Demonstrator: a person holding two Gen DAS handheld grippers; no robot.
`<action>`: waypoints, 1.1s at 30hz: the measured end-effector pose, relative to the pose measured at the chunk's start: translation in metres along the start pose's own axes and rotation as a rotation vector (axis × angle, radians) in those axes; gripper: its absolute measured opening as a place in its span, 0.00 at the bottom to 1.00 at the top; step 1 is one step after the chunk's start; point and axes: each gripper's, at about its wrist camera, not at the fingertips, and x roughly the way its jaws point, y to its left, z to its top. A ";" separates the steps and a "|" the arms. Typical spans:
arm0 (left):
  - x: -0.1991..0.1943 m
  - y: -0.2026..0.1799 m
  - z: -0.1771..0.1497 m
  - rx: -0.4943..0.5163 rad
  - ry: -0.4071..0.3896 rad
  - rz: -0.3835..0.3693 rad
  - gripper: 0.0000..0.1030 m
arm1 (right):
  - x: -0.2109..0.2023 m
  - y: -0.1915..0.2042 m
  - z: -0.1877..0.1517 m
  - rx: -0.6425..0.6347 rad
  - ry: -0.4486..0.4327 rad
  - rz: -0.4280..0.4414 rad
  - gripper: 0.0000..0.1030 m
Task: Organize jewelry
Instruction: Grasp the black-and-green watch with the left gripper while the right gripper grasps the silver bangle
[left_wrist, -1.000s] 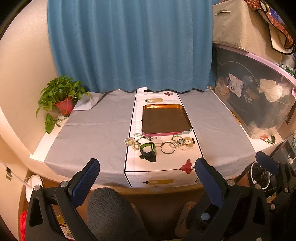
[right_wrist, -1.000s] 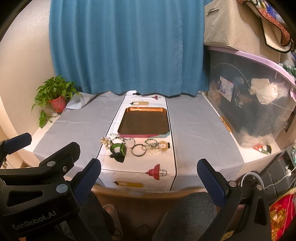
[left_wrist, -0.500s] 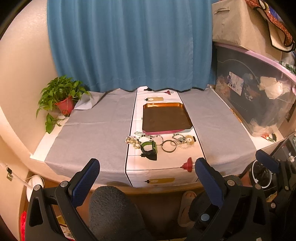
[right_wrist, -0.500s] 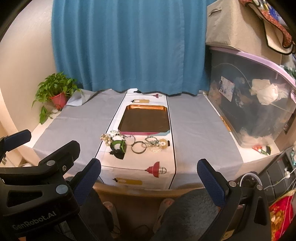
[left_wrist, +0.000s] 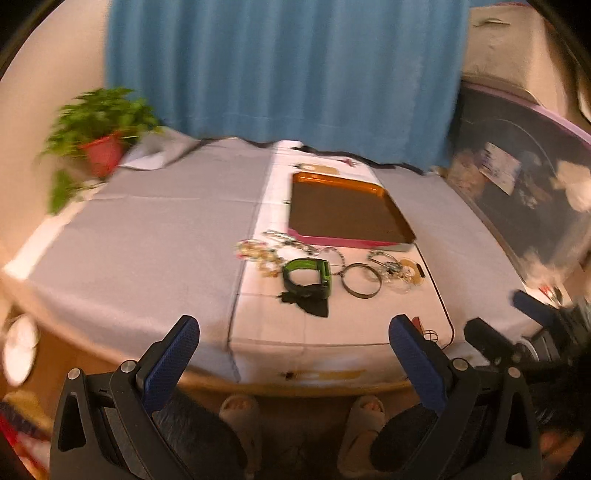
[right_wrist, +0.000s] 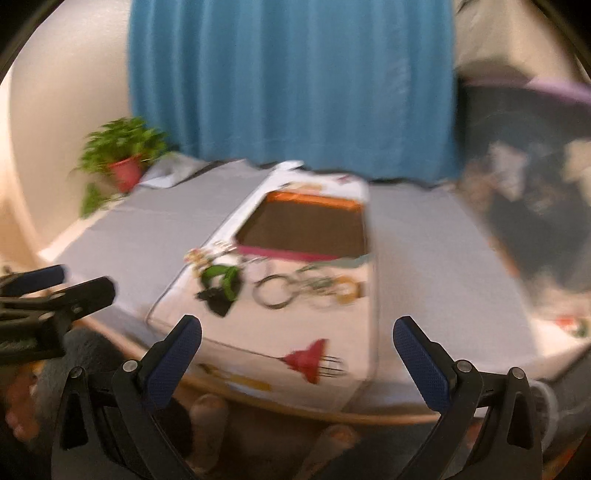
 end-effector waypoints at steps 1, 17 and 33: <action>0.014 0.005 0.000 0.029 0.007 -0.073 0.99 | 0.015 -0.008 -0.002 0.027 0.010 0.057 1.00; 0.175 0.027 0.011 -0.003 0.157 -0.310 0.97 | 0.161 -0.019 -0.023 -0.041 0.059 0.279 0.77; 0.169 0.032 -0.001 0.111 0.099 -0.141 0.56 | 0.206 0.015 -0.011 -0.178 0.090 0.134 0.56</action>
